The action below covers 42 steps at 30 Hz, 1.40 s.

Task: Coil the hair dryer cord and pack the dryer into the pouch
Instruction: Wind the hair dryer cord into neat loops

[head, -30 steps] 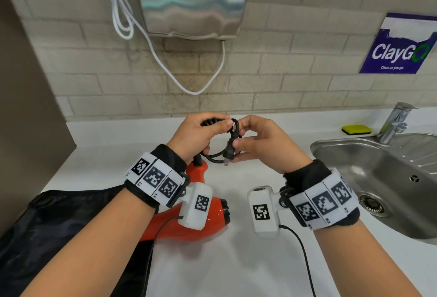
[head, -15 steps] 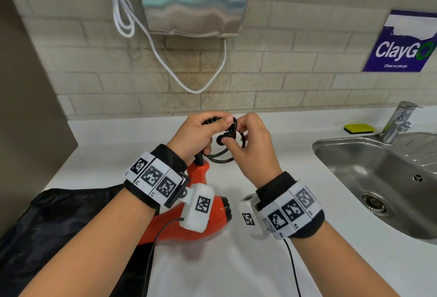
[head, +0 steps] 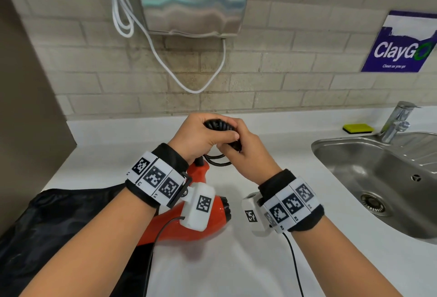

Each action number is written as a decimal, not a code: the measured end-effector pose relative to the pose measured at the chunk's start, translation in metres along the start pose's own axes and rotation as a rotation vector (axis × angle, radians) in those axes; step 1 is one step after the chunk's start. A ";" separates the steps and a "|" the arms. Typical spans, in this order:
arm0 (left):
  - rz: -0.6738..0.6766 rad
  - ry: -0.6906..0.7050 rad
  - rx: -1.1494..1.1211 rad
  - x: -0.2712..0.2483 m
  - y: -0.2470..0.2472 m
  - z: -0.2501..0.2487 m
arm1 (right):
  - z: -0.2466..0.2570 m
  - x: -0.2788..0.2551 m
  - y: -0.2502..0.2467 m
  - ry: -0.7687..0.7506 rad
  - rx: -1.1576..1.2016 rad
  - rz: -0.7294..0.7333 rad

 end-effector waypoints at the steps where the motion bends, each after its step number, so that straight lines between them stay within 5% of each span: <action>1: -0.013 0.001 -0.002 0.001 -0.002 0.001 | -0.002 -0.001 -0.001 -0.020 -0.033 0.020; 5: -0.026 -0.017 0.016 0.003 -0.006 0.004 | -0.016 -0.003 -0.004 -0.035 -0.206 0.082; 11: -0.006 -0.012 0.068 0.001 -0.003 0.002 | -0.016 -0.003 -0.013 0.019 -0.140 0.158; 19: -0.102 -0.074 0.222 0.007 -0.006 0.010 | -0.013 -0.001 -0.013 0.028 -0.195 0.092; 33: 0.092 -0.048 0.047 0.000 -0.002 0.004 | -0.002 0.000 -0.019 0.085 -0.172 0.200; 42: 0.080 -0.033 -0.018 0.000 -0.008 0.009 | 0.010 0.000 -0.032 0.004 -0.175 0.172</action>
Point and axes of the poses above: each hand's wrist, its own x-axis towards the middle knuckle, its own y-axis out of the palm, z = x × y, the point moved 3 cm from there along x, towards the middle knuckle, and after that the axes turned 4 degrees about y, right-handed, at the moved point
